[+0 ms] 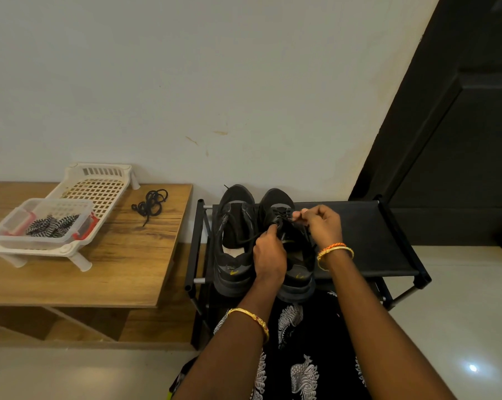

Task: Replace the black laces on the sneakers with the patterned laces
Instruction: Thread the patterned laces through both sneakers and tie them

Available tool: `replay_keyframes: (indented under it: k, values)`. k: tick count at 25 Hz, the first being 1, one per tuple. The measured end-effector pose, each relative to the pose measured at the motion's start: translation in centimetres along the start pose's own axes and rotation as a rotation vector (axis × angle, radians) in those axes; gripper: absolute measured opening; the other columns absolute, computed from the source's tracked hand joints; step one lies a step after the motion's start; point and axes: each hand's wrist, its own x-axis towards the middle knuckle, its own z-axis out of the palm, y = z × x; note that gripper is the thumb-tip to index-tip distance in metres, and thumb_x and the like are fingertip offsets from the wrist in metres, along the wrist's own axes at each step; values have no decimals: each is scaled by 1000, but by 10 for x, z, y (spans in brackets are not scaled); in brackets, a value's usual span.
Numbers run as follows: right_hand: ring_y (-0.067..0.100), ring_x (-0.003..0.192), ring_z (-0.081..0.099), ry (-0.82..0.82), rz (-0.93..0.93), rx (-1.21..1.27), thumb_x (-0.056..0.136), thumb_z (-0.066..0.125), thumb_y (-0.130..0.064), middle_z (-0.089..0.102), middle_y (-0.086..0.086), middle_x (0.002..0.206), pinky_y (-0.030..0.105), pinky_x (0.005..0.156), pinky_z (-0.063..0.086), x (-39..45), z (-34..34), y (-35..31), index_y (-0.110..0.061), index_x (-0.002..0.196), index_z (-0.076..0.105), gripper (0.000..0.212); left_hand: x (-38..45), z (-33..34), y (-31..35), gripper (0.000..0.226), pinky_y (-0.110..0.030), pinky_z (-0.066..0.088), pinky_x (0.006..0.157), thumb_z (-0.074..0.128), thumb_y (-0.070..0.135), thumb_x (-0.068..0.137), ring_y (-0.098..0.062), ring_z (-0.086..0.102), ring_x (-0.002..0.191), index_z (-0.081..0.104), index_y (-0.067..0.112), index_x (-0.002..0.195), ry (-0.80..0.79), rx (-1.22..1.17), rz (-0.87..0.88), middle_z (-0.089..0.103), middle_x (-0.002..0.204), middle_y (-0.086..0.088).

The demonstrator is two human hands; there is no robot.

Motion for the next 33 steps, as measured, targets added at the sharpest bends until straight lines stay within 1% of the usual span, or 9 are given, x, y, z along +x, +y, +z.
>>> replay_keyframes:
  k: [5, 9, 14, 18, 23, 25, 28, 30, 33]
  values:
    - [31, 100, 53, -263, -308, -1147, 88, 54, -22, 61, 7, 100, 40, 88, 38, 12, 9, 17, -18, 105, 56, 17, 1, 0, -1, 29, -45, 50, 78, 40, 5, 95, -35, 60, 96, 53, 9, 120, -19, 38, 14, 63, 105, -17]
    - [30, 117, 44, -289, -432, -1451, 92, 53, -37, 49, 10, 120, 43, 99, 31, 16, 14, 13, -23, 116, 63, 30, 1, 0, -2, 27, -47, 49, 80, 40, 7, 96, -36, 59, 97, 54, 10, 119, -19, 34, 27, 63, 106, -17]
    - [28, 97, 50, -277, -340, -1118, 88, 58, -27, 42, 6, 99, 36, 83, 42, 11, 9, 19, -9, 86, 71, 22, 1, -1, 0, 24, -44, 49, 80, 41, 11, 98, -34, 59, 99, 55, 10, 118, -18, 34, 21, 63, 108, -16]
    - [24, 72, 51, -297, -155, -823, 83, 60, -13, 44, 6, 79, 34, 65, 43, 11, 5, 9, -4, 50, 49, 35, -1, -1, -1, 24, -43, 50, 80, 40, 8, 98, -32, 60, 98, 55, 10, 116, -12, 47, 40, 63, 106, -14]
    - [18, 50, 34, -215, 135, -255, 77, 55, 6, 38, -6, 32, 31, 54, 34, 14, -5, -1, -8, 42, 42, 39, 5, -1, 0, 26, -43, 52, 79, 40, 6, 97, -32, 61, 95, 56, 9, 117, -11, 68, 2, 64, 103, -15]
    - [19, 52, 41, -78, 165, -63, 79, 53, 5, 45, -2, 36, 30, 53, 41, 18, -16, -5, -5, 45, 52, 35, 6, -1, 0, 25, -43, 53, 79, 41, 7, 98, -32, 61, 95, 57, 9, 118, -22, 71, -18, 64, 104, -15]
    - [27, 84, 56, 72, 32, -411, 89, 55, -24, 63, 10, 86, 36, 77, 47, 29, -30, -10, -7, 86, 67, 21, 8, -2, 1, 22, -41, 53, 81, 46, 10, 97, -31, 62, 96, 56, 8, 116, -66, 78, -25, 63, 104, -14]
    - [36, 116, 48, 56, 76, -732, 89, 55, -44, 44, 16, 130, 48, 99, 41, 33, -30, -9, -5, 126, 50, 54, 11, -7, 4, 25, -41, 53, 82, 52, 13, 95, -31, 62, 97, 52, 7, 119, -108, 87, -3, 63, 106, -14]
    - [35, 115, 49, -138, -43, -809, 81, 66, -36, 42, 17, 128, 43, 100, 43, 24, -10, 8, -9, 122, 55, 50, 22, -14, 13, 35, -41, 51, 86, 57, 17, 92, -30, 57, 106, 48, 7, 125, -90, 145, 79, 59, 114, -13]
